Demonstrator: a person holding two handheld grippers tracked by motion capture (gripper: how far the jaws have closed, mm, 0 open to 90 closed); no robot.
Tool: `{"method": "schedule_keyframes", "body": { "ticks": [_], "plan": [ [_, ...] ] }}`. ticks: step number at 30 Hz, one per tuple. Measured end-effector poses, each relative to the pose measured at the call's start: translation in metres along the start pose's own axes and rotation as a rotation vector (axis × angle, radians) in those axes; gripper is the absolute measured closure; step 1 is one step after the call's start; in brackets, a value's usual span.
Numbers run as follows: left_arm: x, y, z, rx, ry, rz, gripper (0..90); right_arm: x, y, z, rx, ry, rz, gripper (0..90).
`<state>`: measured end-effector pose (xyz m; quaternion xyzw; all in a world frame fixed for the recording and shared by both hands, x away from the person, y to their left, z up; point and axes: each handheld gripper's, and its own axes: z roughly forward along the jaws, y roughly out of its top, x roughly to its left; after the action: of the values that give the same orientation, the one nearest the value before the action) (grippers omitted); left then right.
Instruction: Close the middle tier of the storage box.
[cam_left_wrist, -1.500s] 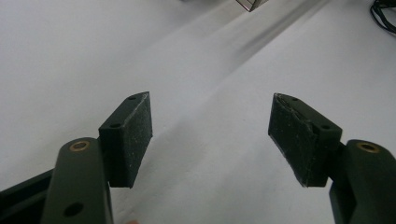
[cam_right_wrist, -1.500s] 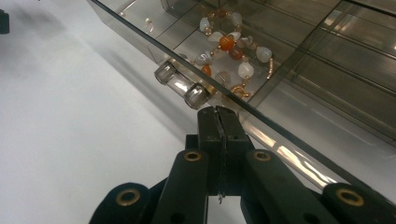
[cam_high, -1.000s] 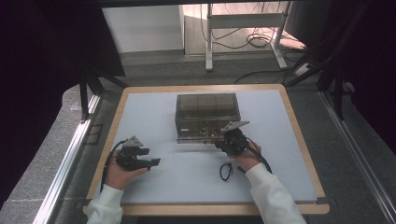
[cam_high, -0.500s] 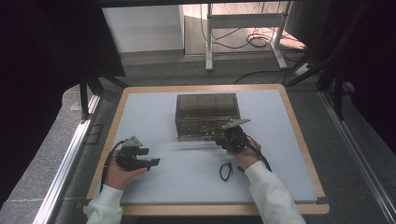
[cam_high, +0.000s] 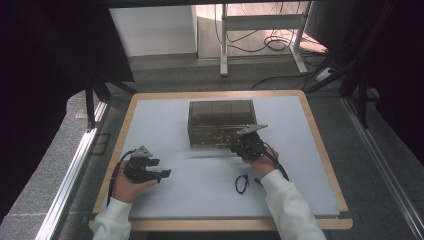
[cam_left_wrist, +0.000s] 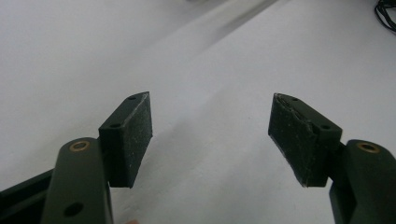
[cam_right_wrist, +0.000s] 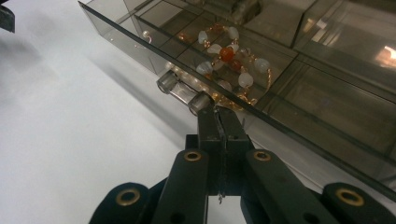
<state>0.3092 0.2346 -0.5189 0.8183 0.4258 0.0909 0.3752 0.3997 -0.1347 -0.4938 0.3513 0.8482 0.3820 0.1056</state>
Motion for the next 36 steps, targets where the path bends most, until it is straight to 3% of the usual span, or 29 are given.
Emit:
{"method": "schedule_keyframes", "body": {
  "ticks": [36],
  "plan": [
    [0.001, -0.001, -0.002, -0.002, 0.001, -0.001, 31.0, -0.016, 0.012, 0.017, -0.057, -0.051, 0.063, 89.8]
  ]
}}
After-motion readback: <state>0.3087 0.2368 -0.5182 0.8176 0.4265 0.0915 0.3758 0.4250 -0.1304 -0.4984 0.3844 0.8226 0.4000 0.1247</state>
